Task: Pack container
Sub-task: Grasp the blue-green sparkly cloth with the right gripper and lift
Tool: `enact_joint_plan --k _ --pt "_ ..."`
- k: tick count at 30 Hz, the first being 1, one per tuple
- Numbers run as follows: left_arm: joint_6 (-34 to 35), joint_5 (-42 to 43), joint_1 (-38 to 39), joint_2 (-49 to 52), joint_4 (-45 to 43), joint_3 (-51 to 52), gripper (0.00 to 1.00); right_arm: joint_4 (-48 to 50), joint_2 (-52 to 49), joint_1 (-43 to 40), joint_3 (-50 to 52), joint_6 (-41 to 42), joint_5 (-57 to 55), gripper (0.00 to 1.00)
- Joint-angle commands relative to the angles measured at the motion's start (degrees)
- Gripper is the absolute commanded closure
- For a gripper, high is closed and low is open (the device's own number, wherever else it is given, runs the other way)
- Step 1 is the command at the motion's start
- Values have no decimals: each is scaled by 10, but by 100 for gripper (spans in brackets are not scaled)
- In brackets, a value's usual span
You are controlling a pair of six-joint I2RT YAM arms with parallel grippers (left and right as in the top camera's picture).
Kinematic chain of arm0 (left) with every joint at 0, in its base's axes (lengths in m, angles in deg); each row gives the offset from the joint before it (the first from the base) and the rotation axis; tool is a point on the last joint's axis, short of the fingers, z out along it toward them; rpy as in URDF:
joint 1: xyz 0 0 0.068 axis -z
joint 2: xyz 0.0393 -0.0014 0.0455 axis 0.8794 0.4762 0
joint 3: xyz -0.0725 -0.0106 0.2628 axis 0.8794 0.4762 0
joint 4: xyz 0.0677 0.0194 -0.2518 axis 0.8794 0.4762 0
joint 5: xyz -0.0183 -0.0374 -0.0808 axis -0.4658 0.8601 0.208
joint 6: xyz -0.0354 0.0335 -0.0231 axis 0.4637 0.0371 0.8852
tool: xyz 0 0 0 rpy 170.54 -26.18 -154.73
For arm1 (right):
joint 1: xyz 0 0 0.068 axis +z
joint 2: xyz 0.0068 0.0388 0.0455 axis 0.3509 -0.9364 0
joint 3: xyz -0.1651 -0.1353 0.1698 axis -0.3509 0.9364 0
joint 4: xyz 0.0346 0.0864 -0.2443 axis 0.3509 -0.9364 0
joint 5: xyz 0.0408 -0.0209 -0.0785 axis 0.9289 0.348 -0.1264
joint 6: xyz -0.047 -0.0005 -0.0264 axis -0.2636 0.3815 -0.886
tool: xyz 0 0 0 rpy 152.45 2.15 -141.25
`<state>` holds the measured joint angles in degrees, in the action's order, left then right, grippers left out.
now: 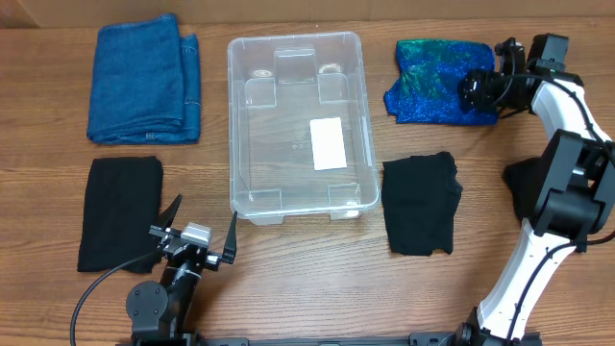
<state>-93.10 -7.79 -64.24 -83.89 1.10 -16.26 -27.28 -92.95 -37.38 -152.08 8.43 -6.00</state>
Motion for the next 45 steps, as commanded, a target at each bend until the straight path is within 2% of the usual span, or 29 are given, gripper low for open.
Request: enact_joint_plan --k 1,6,11,13,16,18,20,23,26,28,44,45 --pt "-11 0 -3 -4 0 2 0 -15 -12 1 4 0 -1 0" --pt "-11 0 -3 -4 0 2 0 -63 -13 5 4 8 74 0" --pt "-11 0 -3 -4 0 2 0 -74 -13 5 4 137 150 0" --pt "-11 0 -3 -4 0 2 0 -74 -12 5 4 225 167 0" --pt "-11 0 -3 -4 0 2 0 -70 -12 5 0 265 153 0" --pt "-11 0 -3 -4 0 2 0 -70 -12 5 -19 289 75 0" --pt "-11 0 -3 -4 0 2 0 -69 -12 5 -33 288 30 0" --pt "-11 0 -3 -4 0 2 0 -57 -12 3 -35 288 39 0" --pt "-11 0 -3 -4 0 2 0 -56 -14 4 -34 219 33 0" --pt "-11 0 -3 -4 0 2 0 -54 -17 10 -34 209 33 0" --pt "-11 0 -3 -4 0 2 0 -13 -44 32 -34 210 105 0" --pt "-11 0 -3 -4 0 2 0 -12 -44 32 -34 210 105 5"
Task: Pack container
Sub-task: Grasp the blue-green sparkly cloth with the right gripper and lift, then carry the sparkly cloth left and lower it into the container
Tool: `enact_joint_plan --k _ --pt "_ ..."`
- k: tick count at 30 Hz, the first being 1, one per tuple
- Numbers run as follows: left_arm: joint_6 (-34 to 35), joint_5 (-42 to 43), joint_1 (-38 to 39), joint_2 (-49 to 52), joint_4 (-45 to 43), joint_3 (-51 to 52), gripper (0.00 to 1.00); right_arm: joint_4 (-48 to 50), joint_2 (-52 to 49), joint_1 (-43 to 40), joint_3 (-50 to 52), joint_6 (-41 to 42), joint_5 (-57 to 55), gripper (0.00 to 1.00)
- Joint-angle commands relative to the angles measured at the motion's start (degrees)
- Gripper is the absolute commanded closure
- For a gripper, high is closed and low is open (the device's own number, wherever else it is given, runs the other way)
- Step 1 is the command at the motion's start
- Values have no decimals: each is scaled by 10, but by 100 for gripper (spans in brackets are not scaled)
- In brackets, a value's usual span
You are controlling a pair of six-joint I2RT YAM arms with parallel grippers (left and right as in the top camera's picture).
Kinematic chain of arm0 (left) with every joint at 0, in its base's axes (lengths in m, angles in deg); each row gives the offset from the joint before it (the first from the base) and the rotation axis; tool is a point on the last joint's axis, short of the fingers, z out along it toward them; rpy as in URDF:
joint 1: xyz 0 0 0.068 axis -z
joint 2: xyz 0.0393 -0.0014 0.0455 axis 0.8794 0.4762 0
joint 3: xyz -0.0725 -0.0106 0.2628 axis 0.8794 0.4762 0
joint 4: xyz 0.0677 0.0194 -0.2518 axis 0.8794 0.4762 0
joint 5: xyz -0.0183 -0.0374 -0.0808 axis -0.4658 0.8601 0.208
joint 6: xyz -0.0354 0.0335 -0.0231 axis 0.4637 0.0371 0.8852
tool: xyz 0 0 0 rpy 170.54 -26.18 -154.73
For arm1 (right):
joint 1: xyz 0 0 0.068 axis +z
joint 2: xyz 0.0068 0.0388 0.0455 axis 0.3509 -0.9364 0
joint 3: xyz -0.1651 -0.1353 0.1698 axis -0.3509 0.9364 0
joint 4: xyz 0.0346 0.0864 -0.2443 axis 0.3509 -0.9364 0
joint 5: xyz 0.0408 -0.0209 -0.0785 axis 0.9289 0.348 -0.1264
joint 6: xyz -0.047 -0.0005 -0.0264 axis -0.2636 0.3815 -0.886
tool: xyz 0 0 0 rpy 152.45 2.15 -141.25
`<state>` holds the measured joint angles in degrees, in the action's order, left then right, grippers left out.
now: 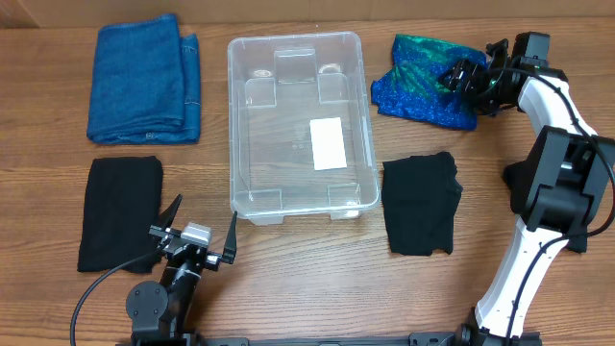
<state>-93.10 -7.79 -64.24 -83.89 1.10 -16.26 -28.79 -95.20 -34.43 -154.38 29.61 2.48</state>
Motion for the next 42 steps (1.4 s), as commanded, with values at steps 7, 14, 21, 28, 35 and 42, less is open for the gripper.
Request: enact_joint_plan --k 7,14,21,28,35,42 --pt "-11 0 -3 -4 0 2 0 1 -22 1 -11 18 20 44" --pt "-11 0 -3 -4 0 2 0 13 -21 -41 -12 33 168 92" --pt "-11 0 -3 -4 0 2 0 125 1 -109 -12 114 548 96" --pt "-11 0 -3 -4 0 2 0 157 153 -70 -12 147 583 96" --pt "-11 0 -3 -4 0 2 0 171 294 90 -12 177 581 96" --pt "-11 0 -3 -4 0 2 0 104 287 252 -10 113 345 96"
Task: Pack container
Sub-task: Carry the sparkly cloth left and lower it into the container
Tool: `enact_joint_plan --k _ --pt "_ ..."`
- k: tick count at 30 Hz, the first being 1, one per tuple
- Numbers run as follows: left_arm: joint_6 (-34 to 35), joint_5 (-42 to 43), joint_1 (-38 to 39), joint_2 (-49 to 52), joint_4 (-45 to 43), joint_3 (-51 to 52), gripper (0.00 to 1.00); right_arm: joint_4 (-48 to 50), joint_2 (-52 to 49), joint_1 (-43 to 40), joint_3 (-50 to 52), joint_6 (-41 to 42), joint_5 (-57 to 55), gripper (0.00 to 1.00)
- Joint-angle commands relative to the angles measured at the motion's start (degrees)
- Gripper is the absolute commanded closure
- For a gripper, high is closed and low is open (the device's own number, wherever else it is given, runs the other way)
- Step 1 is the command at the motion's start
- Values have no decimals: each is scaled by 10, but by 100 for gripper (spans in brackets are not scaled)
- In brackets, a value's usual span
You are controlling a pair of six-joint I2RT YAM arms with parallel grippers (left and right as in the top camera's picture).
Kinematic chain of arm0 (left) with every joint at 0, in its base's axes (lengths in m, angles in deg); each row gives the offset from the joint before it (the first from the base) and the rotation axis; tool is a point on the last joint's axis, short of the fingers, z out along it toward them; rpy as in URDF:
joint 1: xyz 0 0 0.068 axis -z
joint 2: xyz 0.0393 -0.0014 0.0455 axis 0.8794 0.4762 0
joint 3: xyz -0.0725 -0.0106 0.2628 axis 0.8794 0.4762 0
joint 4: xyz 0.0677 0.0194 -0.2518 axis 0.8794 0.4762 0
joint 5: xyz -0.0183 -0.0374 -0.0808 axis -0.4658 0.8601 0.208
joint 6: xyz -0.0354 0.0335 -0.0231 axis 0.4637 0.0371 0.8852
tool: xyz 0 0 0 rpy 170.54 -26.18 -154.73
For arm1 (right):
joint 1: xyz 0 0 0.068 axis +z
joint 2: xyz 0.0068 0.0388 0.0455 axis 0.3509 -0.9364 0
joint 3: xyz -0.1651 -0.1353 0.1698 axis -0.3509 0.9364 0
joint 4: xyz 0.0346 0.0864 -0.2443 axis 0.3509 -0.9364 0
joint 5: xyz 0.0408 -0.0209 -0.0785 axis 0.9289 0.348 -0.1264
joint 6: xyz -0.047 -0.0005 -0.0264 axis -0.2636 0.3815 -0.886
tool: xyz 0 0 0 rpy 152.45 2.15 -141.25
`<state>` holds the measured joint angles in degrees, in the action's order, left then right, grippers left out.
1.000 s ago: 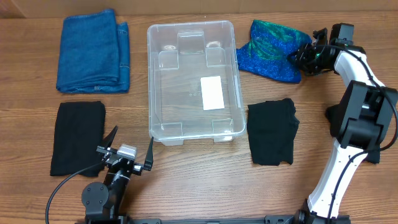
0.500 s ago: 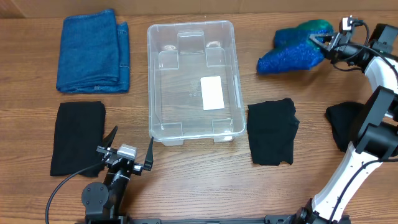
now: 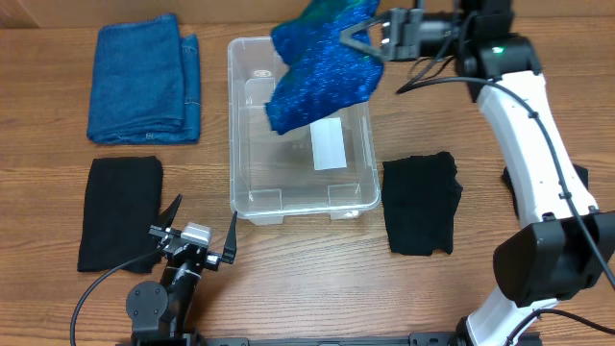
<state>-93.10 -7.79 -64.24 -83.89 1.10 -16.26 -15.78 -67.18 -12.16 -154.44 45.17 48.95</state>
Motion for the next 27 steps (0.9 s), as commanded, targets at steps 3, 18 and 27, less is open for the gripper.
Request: enact_joint_plan --k 3,18,27 --pt "-11 0 -3 -4 0 2 0 -82 6 76 -10 -73 -295 96" --pt "-11 0 -3 -4 0 2 0 -55 -132 137 -10 -87 -356 96" --pt "-11 0 -3 -4 0 2 0 -40 -165 152 -10 -102 -328 88"
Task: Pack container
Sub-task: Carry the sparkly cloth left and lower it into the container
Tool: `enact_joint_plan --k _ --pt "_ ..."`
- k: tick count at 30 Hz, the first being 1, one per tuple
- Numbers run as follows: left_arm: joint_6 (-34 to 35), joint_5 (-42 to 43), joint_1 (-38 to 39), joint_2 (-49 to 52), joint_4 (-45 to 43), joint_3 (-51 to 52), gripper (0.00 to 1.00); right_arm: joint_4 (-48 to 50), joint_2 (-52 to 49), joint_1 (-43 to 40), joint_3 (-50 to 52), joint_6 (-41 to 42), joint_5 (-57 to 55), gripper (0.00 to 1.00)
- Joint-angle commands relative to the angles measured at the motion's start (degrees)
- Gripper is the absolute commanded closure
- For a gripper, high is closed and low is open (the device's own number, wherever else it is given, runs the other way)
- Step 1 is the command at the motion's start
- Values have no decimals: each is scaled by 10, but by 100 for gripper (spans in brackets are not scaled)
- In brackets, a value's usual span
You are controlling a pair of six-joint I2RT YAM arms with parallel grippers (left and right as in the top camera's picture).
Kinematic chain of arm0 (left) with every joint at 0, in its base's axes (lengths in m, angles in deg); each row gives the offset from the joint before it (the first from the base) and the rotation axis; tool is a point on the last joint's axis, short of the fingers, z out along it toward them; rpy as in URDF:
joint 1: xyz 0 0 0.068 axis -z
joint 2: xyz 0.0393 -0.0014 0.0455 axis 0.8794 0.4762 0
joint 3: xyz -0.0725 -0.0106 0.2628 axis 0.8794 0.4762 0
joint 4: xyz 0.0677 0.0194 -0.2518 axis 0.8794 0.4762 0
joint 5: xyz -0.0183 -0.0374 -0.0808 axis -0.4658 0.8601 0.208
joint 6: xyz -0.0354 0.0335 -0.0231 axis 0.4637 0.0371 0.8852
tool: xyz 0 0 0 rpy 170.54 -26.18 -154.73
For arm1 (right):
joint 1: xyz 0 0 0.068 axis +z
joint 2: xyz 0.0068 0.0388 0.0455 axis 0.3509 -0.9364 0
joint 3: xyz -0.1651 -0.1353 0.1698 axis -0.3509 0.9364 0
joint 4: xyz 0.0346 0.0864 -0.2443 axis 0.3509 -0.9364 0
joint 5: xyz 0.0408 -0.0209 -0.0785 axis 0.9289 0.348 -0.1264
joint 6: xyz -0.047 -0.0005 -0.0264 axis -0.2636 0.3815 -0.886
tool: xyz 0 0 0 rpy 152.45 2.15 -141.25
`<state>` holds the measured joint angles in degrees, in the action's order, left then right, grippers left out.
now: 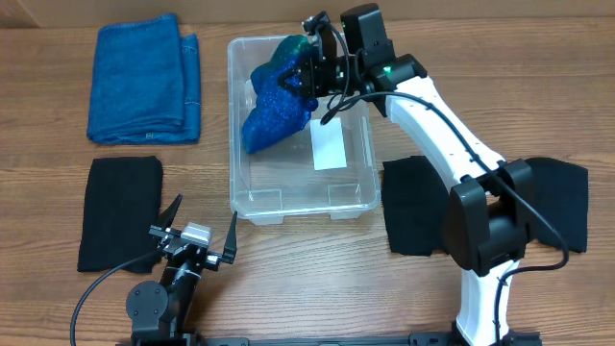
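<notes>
A clear plastic container (348,197) stands in the middle of the table. My right gripper (309,65) reaches over its far end, shut on a sparkly blue-green cloth (274,101) that hangs down into the container's left half. My left gripper (197,235) stands open near the front edge, holding nothing. A folded blue towel (144,77) lies at the far left. A black cloth (120,211) lies at the near left. Another black cloth (415,207) lies just right of the container, and a third (562,197) sits at the right edge.
A white label (330,146) lies on the container's floor. The right arm (452,120) stretches across the table from the near right to the container's far end.
My right gripper has moved left and lower with the blue-green cloth. The cloth, held above the container's far end before, now hangs inside its left half. A black cloth at the right edge now shows.
The blue-green cloth first lay at the far right with my right gripper at it. Then the gripper had it bunched and drawn leftward. Later it hung over the container's far end, and now it dips into the container. The left arm stayed still.
</notes>
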<state>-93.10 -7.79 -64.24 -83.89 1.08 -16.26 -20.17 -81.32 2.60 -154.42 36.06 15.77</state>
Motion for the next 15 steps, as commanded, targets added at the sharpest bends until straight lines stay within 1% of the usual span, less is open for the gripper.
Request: enact_joint_plan --k 1,2,4,5,6,7,8,10,11,12,14,15 --pt "-11 0 -3 -4 0 2 0 3 -28 5 -10 -10 -11 86" --pt "-11 0 -3 -4 0 2 0 -2 -28 4 -10 -11 -45 75" --pt "-11 0 -3 -4 0 2 0 -16 -28 4 -10 -11 -124 44" --pt "-11 0 -3 -4 0 2 0 -24 -28 4 -10 -11 -159 39" --pt "-11 0 -3 -4 0 2 0 -31 -28 4 -10 -19 -205 28" --pt "-11 0 -3 -4 0 2 0 -34 -28 4 -11 -44 -246 22" --pt "-11 0 -3 -4 0 2 0 -40 -27 4 -14 -63 -291 19" --pt "-11 0 -3 -4 0 2 0 -89 -27 4 -59 -102 -406 13" --pt "-11 0 -3 -4 0 2 0 -125 -27 4 -95 -118 -438 10" --pt "-11 0 -3 -4 0 2 0 -172 -27 4 -138 -125 -444 9" --pt "-11 0 -3 -4 0 2 0 -220 -27 4 -166 -124 -443 10" --pt "-11 0 -3 -4 0 2 0 -257 -28 4 -166 -124 -422 16"
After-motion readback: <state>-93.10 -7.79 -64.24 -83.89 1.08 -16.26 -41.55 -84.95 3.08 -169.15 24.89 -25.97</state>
